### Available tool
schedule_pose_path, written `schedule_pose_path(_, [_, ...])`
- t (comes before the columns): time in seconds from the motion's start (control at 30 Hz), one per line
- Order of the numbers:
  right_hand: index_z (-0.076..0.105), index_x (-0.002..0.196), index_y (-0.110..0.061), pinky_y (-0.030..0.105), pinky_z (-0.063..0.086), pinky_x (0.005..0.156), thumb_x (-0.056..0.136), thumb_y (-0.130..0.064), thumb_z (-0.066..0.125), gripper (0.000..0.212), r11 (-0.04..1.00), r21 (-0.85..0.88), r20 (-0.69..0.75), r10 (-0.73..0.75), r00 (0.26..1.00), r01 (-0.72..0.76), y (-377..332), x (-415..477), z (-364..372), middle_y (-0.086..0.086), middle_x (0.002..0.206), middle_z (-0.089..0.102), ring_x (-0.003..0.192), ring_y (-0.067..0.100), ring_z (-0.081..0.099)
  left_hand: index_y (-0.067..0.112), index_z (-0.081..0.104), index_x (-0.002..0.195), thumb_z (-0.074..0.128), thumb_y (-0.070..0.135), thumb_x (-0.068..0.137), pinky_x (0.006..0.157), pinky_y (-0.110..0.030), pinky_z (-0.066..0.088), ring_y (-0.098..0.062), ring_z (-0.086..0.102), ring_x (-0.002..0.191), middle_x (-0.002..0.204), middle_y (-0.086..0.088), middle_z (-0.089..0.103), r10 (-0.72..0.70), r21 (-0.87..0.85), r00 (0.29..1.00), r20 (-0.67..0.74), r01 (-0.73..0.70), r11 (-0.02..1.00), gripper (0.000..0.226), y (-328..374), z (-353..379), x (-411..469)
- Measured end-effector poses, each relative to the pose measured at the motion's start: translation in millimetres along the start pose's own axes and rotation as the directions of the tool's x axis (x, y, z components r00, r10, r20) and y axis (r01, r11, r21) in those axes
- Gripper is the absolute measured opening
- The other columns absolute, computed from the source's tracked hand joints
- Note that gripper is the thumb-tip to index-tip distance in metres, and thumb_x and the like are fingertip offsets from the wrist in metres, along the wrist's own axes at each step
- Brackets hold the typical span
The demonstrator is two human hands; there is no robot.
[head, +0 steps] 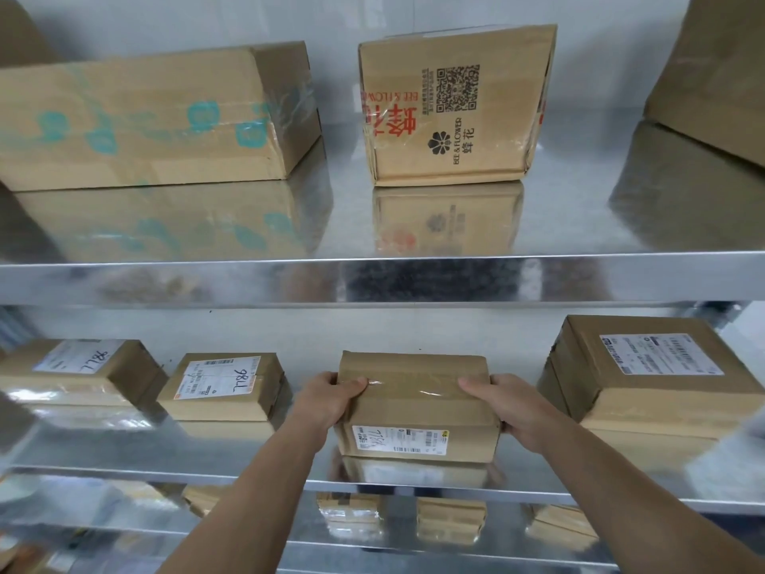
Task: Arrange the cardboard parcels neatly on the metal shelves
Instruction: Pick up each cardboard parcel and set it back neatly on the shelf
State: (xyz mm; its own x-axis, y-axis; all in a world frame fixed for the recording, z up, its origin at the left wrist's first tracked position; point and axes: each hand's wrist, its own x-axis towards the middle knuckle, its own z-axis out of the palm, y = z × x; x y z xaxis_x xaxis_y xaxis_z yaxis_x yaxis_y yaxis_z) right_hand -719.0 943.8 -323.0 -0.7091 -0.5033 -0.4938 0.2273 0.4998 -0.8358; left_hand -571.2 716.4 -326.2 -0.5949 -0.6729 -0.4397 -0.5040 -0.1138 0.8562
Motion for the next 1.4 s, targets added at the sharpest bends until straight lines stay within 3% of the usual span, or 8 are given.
schedule_pose_path(0.2, [0.074,0.100,-0.010,0.053,0.056,0.098,0.095,-0.034,0.072,0.024,1.000,-0.024,-0.053,0.009,0.999,-0.010,12.0,12.3,6.4,0.008,0.096,0.079,0.095,0.028,0.075,0.012,0.065,0.108,0.077,0.026,0.090,0.090,-0.037,0.055,-0.024,0.067,0.096,0.101,-0.004,0.070,0.037,0.099,0.997,-0.061,-0.031,0.995,0.026,-3.7,6.5,4.1])
schedule_pose_path(0.5, [0.073,0.101,-0.013,0.051,0.057,0.096,0.072,-0.056,0.071,0.051,0.995,-0.089,-0.071,0.038,0.997,-0.045,26.0,32.6,4.6,0.006,0.099,0.078,0.096,0.029,0.073,0.014,0.062,0.105,0.075,0.027,0.092,0.079,-0.033,0.051,-0.021,0.064,0.091,0.098,-0.002,0.068,0.048,0.170,0.996,-0.081,-0.034,0.985,0.023,-3.6,9.9,7.1])
schedule_pose_path(0.67, [0.072,0.100,-0.012,0.052,0.056,0.097,0.087,-0.046,0.073,0.036,0.993,-0.105,-0.075,0.037,0.996,-0.045,17.4,24.5,4.8,0.009,0.100,0.077,0.096,0.029,0.073,0.015,0.061,0.102,0.075,0.027,0.092,0.071,-0.030,0.048,-0.017,0.062,0.085,0.093,0.001,0.066,0.049,0.159,0.996,-0.078,-0.036,0.987,0.021,-2.6,9.6,6.0])
schedule_pose_path(0.77, [0.071,0.102,-0.011,0.052,0.056,0.098,0.093,-0.039,0.072,0.029,0.994,-0.098,-0.062,0.038,0.997,-0.044,8.4,14.3,4.4,0.010,0.102,0.076,0.098,0.029,0.072,0.015,0.061,0.104,0.075,0.027,0.091,0.079,-0.033,0.052,-0.021,0.064,0.090,0.098,-0.002,0.067,0.037,0.129,0.998,-0.060,-0.029,0.991,0.023,-1.5,7.4,4.7])
schedule_pose_path(0.93, [0.070,0.107,-0.014,0.048,0.057,0.098,0.096,-0.036,0.070,0.024,1.000,-0.026,-0.037,0.014,0.999,-0.015,2.4,8.4,0.0,0.005,0.103,0.077,0.097,0.025,0.073,0.014,0.060,0.109,0.074,0.026,0.092,0.072,-0.031,0.051,-0.019,0.062,0.090,0.103,-0.004,0.066,0.025,0.042,0.999,-0.030,-0.024,0.999,0.026,4.0,3.1,-0.1])
schedule_pose_path(1.13, [0.066,0.114,-0.020,0.036,0.055,0.080,0.101,-0.045,0.056,0.029,0.990,0.142,-0.073,0.005,0.997,0.005,-11.5,6.5,-3.1,0.004,0.110,0.074,0.097,0.023,0.071,0.015,0.060,0.118,0.068,0.035,0.096,0.081,-0.040,0.054,-0.026,0.065,0.098,0.108,-0.008,0.069,0.056,-0.123,0.996,-0.076,-0.065,0.990,0.031,12.4,-4.9,2.2])
schedule_pose_path(1.23, [0.065,0.115,-0.023,0.041,0.054,0.093,0.104,-0.053,0.049,0.036,0.975,0.223,-0.074,0.036,0.997,-0.018,-16.8,5.8,-7.2,0.004,0.112,0.073,0.104,0.024,0.069,0.017,0.060,0.122,0.063,0.040,0.097,0.096,-0.042,0.053,-0.027,0.064,0.107,0.115,-0.007,0.067,0.045,-0.205,0.994,-0.099,-0.064,0.977,0.034,16.5,-7.3,3.2])
schedule_pose_path(1.4, [0.063,0.119,-0.026,0.051,0.048,0.106,0.100,-0.062,0.050,0.043,0.956,0.291,-0.078,0.050,0.996,-0.026,-19.8,2.9,-10.5,0.004,0.117,0.071,0.111,0.027,0.066,0.019,0.061,0.117,0.059,0.045,0.099,0.088,-0.042,0.052,-0.024,0.064,0.102,0.110,-0.006,0.068,0.004,-0.303,0.997,-0.080,-0.028,0.953,0.032,23.6,-6.7,-3.0])
